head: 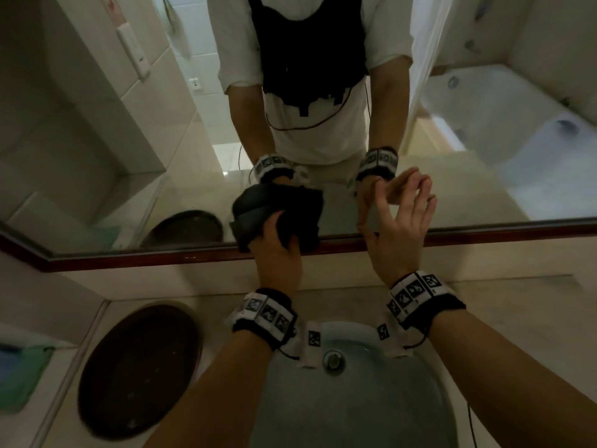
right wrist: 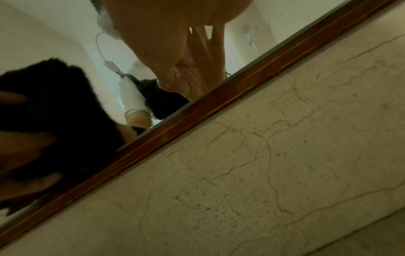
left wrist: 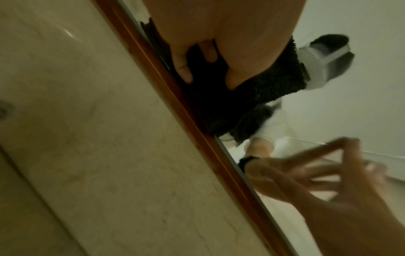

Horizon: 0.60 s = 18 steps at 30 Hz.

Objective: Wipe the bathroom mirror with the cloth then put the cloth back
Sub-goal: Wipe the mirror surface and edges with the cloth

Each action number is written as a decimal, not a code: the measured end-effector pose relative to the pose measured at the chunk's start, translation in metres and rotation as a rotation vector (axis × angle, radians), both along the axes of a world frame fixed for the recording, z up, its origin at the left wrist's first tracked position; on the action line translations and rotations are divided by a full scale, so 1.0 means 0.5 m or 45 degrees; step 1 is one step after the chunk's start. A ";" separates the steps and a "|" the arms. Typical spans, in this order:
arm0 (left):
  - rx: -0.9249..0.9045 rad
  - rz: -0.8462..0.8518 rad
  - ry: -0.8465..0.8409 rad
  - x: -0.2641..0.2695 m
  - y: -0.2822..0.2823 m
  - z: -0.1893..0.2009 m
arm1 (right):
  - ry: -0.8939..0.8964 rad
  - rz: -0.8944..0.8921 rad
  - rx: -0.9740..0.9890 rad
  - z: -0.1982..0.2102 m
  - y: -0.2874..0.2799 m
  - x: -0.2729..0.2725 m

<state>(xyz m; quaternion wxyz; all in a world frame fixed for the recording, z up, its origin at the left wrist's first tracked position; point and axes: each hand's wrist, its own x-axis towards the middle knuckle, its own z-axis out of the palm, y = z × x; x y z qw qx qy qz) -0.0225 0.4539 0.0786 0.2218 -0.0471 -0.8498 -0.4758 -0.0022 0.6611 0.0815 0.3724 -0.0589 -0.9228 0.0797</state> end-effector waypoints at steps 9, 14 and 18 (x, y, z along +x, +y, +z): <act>-0.041 -0.219 -0.036 0.001 0.026 -0.030 | -0.018 -0.020 0.060 0.000 0.003 0.006; 0.044 0.007 0.023 -0.008 -0.077 -0.008 | -0.038 -0.028 0.076 0.006 -0.003 0.012; -0.014 0.079 0.196 -0.023 -0.172 0.023 | -0.041 -0.028 0.057 0.004 0.001 0.011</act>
